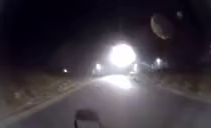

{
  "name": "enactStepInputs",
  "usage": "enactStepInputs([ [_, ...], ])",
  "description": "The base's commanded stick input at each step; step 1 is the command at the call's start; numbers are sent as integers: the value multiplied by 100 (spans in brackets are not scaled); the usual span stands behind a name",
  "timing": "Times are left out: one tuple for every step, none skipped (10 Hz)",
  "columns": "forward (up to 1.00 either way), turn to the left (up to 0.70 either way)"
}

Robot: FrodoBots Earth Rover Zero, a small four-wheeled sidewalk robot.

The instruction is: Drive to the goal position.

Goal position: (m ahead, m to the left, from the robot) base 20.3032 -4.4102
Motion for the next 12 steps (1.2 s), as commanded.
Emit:
enactStepInputs([
  [100, 0],
  [100, 0],
  [100, 0],
  [100, 0],
  [100, 0],
  [100, 0],
  [100, -1],
  [100, -1],
  [100, -1],
  [100, -2],
  [100, -2],
  [100, -2],
])
